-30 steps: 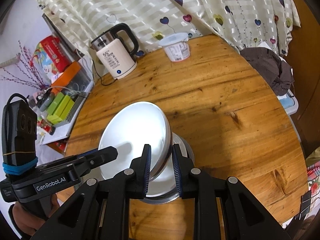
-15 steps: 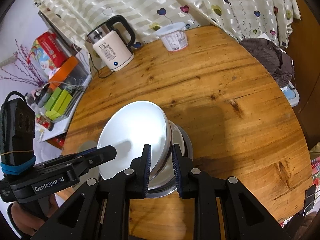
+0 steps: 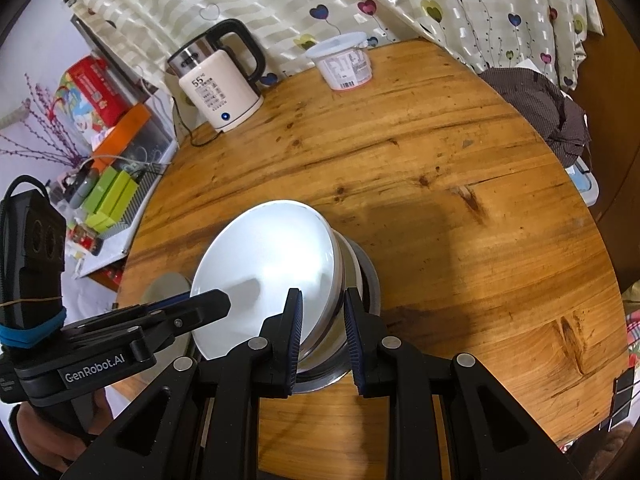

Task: Organize plates and bowls
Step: 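Lower the white bowl into the steel bowl onto the other white bowl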

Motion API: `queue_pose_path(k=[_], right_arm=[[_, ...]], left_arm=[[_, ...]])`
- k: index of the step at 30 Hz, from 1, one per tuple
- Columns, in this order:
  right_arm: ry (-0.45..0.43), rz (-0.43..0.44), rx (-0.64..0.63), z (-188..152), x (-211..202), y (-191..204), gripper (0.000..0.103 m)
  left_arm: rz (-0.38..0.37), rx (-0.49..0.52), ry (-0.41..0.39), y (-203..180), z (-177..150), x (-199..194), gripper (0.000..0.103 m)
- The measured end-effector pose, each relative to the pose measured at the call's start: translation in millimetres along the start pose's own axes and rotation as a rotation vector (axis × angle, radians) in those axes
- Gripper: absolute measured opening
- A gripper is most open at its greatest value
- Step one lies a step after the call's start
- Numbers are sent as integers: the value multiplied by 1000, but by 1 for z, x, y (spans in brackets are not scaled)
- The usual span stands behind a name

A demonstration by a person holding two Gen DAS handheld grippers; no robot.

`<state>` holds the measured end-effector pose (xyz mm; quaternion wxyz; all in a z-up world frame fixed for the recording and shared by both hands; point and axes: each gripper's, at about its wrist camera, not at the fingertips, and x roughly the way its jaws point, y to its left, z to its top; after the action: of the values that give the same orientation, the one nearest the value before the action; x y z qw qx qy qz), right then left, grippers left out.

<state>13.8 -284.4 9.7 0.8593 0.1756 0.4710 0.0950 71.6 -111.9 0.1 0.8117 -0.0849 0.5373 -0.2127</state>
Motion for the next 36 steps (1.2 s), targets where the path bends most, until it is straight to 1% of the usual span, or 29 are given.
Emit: queue_pose_path(k=[11, 19, 26, 31, 36], right_arm=[[3, -10, -15, -1, 4, -1, 21], [2, -15, -25, -1, 4, 0, 25], [-1, -13, -27, -1, 3, 0, 25], [-29, -17, -39, 1, -3, 0, 25], [-38, -26, -47, 1, -4, 0, 19]], left_arm=[[0, -2, 3, 1, 0, 3, 30], [-3, -5, -4, 2, -1, 3, 30], [-12, -8, -12, 3, -2, 2, 30], [-22, -12, -20, 5, -2, 0, 30], [-29, -15, -26, 6, -3, 1, 30]])
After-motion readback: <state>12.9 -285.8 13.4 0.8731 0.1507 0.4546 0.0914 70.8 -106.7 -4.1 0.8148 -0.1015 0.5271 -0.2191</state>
